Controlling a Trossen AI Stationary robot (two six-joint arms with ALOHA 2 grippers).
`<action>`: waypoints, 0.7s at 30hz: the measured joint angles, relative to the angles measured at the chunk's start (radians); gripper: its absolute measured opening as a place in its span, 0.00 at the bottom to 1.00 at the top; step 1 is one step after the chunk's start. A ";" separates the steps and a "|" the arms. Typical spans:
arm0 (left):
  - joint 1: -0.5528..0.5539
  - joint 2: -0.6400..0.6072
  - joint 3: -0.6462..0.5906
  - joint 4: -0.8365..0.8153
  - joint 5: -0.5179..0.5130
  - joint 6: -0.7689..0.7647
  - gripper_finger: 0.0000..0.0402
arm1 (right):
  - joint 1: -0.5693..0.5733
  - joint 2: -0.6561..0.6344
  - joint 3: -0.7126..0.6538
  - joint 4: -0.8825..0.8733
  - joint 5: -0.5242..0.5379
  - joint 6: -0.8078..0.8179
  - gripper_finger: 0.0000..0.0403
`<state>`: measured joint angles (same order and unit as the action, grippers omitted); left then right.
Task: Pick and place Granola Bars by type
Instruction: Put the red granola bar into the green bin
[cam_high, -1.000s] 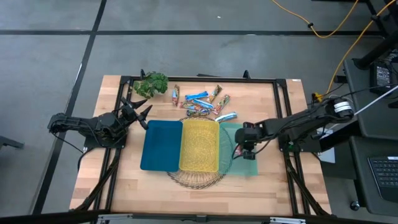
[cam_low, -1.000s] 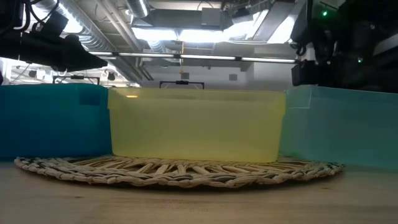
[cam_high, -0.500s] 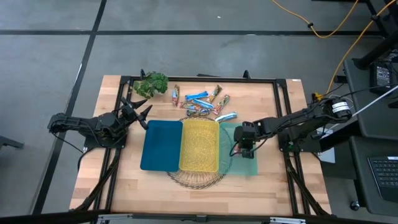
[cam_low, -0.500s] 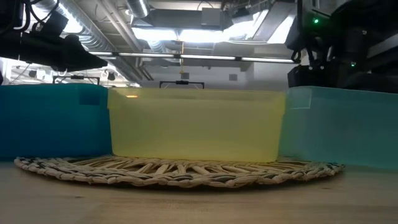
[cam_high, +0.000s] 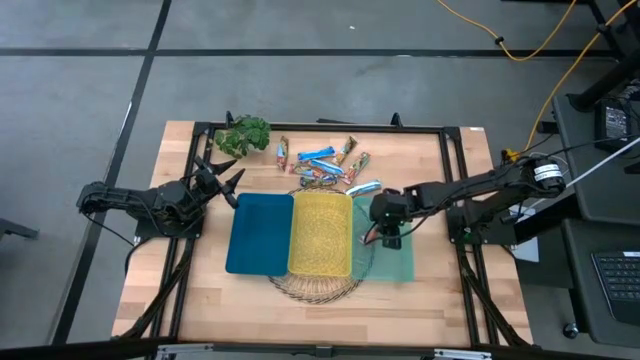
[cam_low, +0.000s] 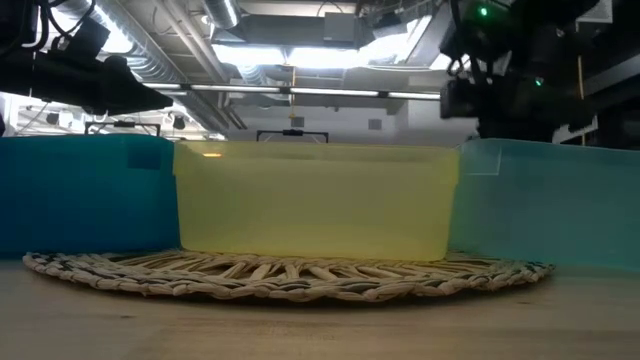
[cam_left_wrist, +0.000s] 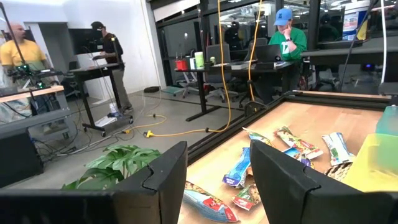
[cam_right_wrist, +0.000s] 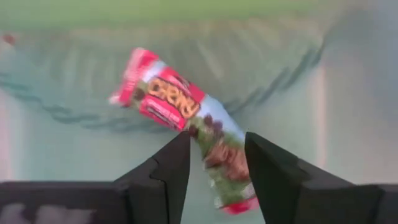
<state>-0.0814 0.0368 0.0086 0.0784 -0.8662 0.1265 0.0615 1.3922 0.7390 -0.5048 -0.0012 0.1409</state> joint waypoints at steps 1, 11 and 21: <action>0.000 0.000 0.000 0.000 0.000 0.000 0.42 | -0.002 0.000 0.017 -0.014 0.000 -0.013 0.40; 0.000 0.000 0.000 0.000 0.000 0.000 0.42 | -0.058 0.000 0.198 -0.187 0.005 -0.104 0.46; 0.000 0.000 0.000 0.000 0.000 0.000 0.42 | -0.169 -0.001 0.412 -0.297 0.008 -0.258 0.59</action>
<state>-0.0817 0.0366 0.0086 0.0784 -0.8664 0.1265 -0.1077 1.3914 1.1507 -0.8022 0.0067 -0.1174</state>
